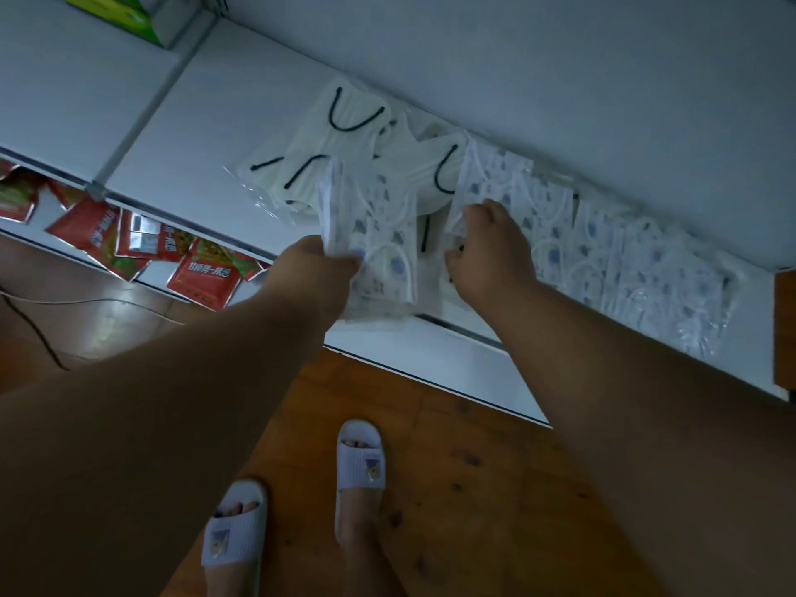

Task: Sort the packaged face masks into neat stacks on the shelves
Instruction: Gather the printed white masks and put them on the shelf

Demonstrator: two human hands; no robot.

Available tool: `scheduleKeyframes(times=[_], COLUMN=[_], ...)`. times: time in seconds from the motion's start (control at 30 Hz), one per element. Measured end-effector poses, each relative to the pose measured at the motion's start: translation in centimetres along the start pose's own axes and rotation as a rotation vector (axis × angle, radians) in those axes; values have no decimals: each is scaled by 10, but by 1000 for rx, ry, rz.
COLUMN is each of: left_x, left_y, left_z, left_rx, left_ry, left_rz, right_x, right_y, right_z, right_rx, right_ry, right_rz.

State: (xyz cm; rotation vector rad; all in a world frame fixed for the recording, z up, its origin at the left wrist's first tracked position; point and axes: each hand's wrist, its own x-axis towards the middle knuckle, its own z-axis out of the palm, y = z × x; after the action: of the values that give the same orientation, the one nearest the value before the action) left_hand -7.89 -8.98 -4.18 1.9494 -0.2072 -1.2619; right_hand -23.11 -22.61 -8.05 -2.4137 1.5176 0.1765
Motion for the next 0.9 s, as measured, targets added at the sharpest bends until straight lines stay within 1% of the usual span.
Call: scheduleKeyframes(times=[0.1,0.17,0.23,0.3,0.33,0.37,0.47,0.5,0.53,0.57,0.63,0.67,0.7,0.73,0.77,0.8,0.83,0.87,0.9], left_x=[-2,-3,-3,-3,-1,-1,-7,-10,-14,-18,-26,-33,-41,-50,-60,-70,-81,-88,-96], left_y=[-3,-5,-6,-3,-1,2,12,13,12,11,5,4,3,1,-1,-3,-7,-11,-14], left_z=[5,8,9,9,8,8,9,9,8,5,-1,-6,-10,-15,-20,-26,-33,-41,-50], left_rx=[29,44,43,33,31,46,91,110,132,126,56,32,21,18,5,-16,-24,-8,17], left_ry=[-1,-14,-19,-25,-32,-45,-132,-149,-143,-126,-118,-136,-160,-197,-244,-295,-343,-378,-402], left_rz=[-5,-5,-3,-3,4,8,-6,-3,14,28,6,-2,-3,2,3,3,5,7,5], right_x=[5,2,-4,-18,-28,-39,-76,-86,-93,-98,-105,-108,-113,-119,-126,-136,-149,-162,-176], right_y=[-2,-6,-10,-20,-26,-34,-51,-54,-56,-57,-57,-58,-59,-61,-64,-66,-68,-69,-70], right_z=[3,4,-1,-8,-12,-13,-3,1,2,1,-9,-13,-17,-21,-26,-27,-29,-30,-31], right_rx=[-107,-101,97,419,546,609,569,580,629,697,799,830,901,1059,1310,1564,1734,1813,1825], right_ry=[75,138,260,358,355,307,96,76,93,139,243,252,194,92,-19,-120,-167,-187,-183], right_rz=[-24,-24,1,21,-3,-59,-308,-336,-307,-227,57,235,419,581,685,737,753,742,736])
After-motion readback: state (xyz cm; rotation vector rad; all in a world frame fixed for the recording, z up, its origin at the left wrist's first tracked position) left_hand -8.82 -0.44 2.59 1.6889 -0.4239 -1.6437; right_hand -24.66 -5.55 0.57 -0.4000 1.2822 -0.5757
